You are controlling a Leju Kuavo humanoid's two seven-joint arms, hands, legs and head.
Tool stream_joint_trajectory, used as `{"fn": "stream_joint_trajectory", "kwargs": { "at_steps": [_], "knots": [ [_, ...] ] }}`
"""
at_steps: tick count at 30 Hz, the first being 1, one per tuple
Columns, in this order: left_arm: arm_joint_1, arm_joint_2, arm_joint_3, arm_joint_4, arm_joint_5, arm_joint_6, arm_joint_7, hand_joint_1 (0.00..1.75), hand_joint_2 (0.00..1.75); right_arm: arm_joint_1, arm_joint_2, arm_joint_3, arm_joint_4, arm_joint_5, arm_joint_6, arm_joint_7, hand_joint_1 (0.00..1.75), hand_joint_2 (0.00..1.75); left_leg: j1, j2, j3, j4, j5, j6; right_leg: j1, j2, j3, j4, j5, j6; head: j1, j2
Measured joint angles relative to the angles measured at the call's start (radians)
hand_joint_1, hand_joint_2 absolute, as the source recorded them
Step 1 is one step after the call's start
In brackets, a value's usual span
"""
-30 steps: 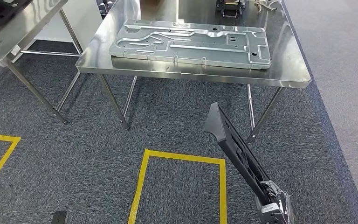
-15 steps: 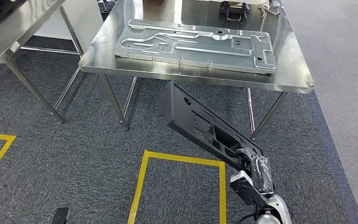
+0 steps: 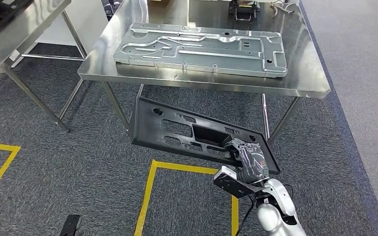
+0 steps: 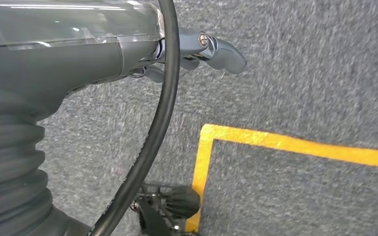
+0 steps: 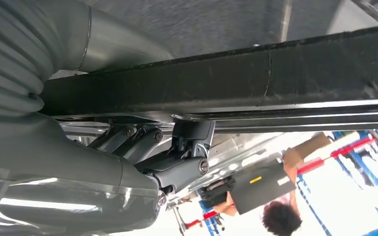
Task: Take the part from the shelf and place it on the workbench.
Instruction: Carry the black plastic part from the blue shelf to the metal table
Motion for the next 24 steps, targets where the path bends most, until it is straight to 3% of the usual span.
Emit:
{"fn": "stream_joint_trajectory", "kwargs": {
  "at_steps": [1, 2, 3, 5, 6, 10, 12, 14, 15, 16, 17, 19, 20, 22, 24],
  "knots": [
    [0.000, 0.000, -0.002, 0.000, -0.002, -0.003, 0.003, 0.00, 1.75, -0.006, -0.006, 0.013, 0.007, 0.024, 0.000, 0.011, 1.75, 1.75, 0.000, 0.000, -0.007, 0.004, 0.013, 0.000, 0.001, 0.000, 0.002, 0.001, -0.002, 0.000, 0.000, 0.000],
    [0.000, -0.001, -0.004, 0.000, -0.005, -0.006, 0.004, 0.00, 1.75, -0.011, -0.012, 0.026, 0.014, 0.048, -0.001, 0.020, 1.75, 1.75, 0.000, 0.000, 0.007, -0.034, 0.045, 0.001, 0.001, 0.001, 0.005, 0.002, -0.005, 0.001, 0.000, 0.000],
    [-0.001, -0.001, -0.006, 0.000, -0.007, -0.009, 0.005, 0.00, 1.75, -0.017, -0.018, 0.040, 0.020, 0.070, -0.002, 0.030, 1.75, 1.75, 0.001, 0.001, 0.036, -0.103, 0.087, 0.004, 0.001, 0.001, 0.008, 0.004, -0.009, 0.003, 0.000, 0.000],
    [-0.004, -0.001, -0.009, 0.000, -0.008, -0.012, 0.006, 0.00, 1.75, -0.027, -0.027, 0.063, 0.030, 0.096, -0.003, 0.041, 1.75, 1.75, -0.003, 0.000, 0.092, -0.223, 0.135, 0.011, 0.005, 0.002, 0.012, 0.008, -0.016, 0.010, 0.000, 0.000],
    [-0.006, -0.001, -0.010, 0.000, -0.007, -0.013, 0.006, 0.00, 1.75, -0.031, -0.031, 0.071, 0.034, 0.102, -0.004, 0.044, 1.75, 1.75, -0.005, 0.000, 0.105, -0.253, 0.141, 0.015, 0.006, 0.002, 0.011, 0.009, -0.018, 0.015, 0.000, 0.000],
    [-0.006, -0.003, -0.017, 0.000, -0.008, -0.013, 0.007, 0.00, 1.75, -0.038, -0.043, 0.091, 0.045, 0.108, -0.006, 0.047, 1.75, 1.75, -0.002, -0.002, 0.110, -0.271, 0.141, 0.034, 0.007, 0.001, 0.007, 0.015, -0.027, 0.033, 0.000, 0.000],
    [-0.008, -0.004, -0.022, 0.000, -0.008, -0.013, 0.007, 0.00, 1.75, -0.043, -0.049, 0.096, 0.048, 0.108, -0.006, 0.047, 1.75, 1.75, 0.002, -0.002, 0.114, -0.279, 0.144, 0.046, 0.005, 0.002, -0.027, 0.088, -0.070, 0.040, 0.000, 0.000],
    [-0.009, -0.004, -0.023, 0.000, -0.006, -0.015, 0.007, 0.00, 1.75, -0.046, -0.055, 0.100, 0.053, 0.116, -0.008, 0.050, 1.75, 1.75, 0.001, -0.001, 0.114, -0.279, 0.142, 0.052, 0.003, 0.002, -0.095, 0.219, -0.125, 0.044, 0.000, 0.000],
    [-0.008, -0.004, -0.024, 0.000, -0.004, -0.015, 0.008, 0.00, 1.75, -0.046, -0.058, 0.103, 0.057, 0.126, -0.010, 0.054, 1.75, 1.75, 0.001, -0.001, 0.115, -0.279, 0.140, 0.053, 0.002, 0.001, -0.124, 0.267, -0.135, 0.046, 0.000, 0.000],
    [-0.008, -0.005, -0.024, 0.000, -0.002, -0.016, 0.010, 0.00, 1.75, -0.046, -0.061, 0.107, 0.060, 0.139, -0.013, 0.060, 1.75, 1.75, 0.000, -0.002, 0.116, -0.279, 0.135, 0.054, 0.002, 0.001, -0.137, 0.281, -0.125, 0.047, 0.000, 0.000],
    [-0.008, -0.005, -0.025, 0.000, -0.001, -0.017, 0.012, 0.00, 1.75, -0.046, -0.065, 0.110, 0.062, 0.154, -0.017, 0.067, 1.75, 1.75, 0.000, -0.003, 0.120, -0.279, 0.130, 0.054, 0.002, 0.001, -0.130, 0.256, -0.095, 0.047, 0.000, 0.000],
    [-0.007, -0.006, -0.025, 0.000, 0.001, -0.015, 0.016, 0.00, 1.75, -0.047, -0.074, 0.115, 0.065, 0.184, -0.029, 0.084, 1.75, 1.75, 0.000, -0.005, 0.131, -0.279, 0.117, 0.051, 0.002, 0.001, -0.073, 0.128, -0.020, 0.041, 0.000, 0.000],
    [-0.007, -0.007, -0.025, 0.000, 0.002, -0.013, 0.017, 0.00, 1.75, -0.050, -0.079, 0.117, 0.066, 0.199, -0.037, 0.092, 1.75, 1.75, -0.002, -0.006, 0.137, -0.278, 0.111, 0.046, 0.004, 0.000, -0.043, 0.067, -0.002, 0.038, 0.000, 0.000],
    [-0.007, -0.008, -0.025, 0.000, 0.003, -0.009, 0.017, 0.00, 1.75, -0.054, -0.088, 0.118, 0.067, 0.221, -0.053, 0.106, 1.75, 1.75, -0.006, -0.005, 0.144, -0.279, 0.101, 0.034, 0.009, 0.000, -0.014, 0.009, -0.004, 0.031, 0.000, 0.000],
    [-0.008, -0.008, -0.026, 0.000, 0.006, -0.006, 0.017, 0.00, 1.75, -0.056, -0.098, 0.117, 0.066, 0.236, -0.061, 0.115, 1.75, 1.75, -0.007, -0.004, 0.153, -0.283, 0.093, 0.023, 0.008, 0.002, -0.002, 0.000, -0.014, 0.021, 0.000, 0.000]
  ]
}}
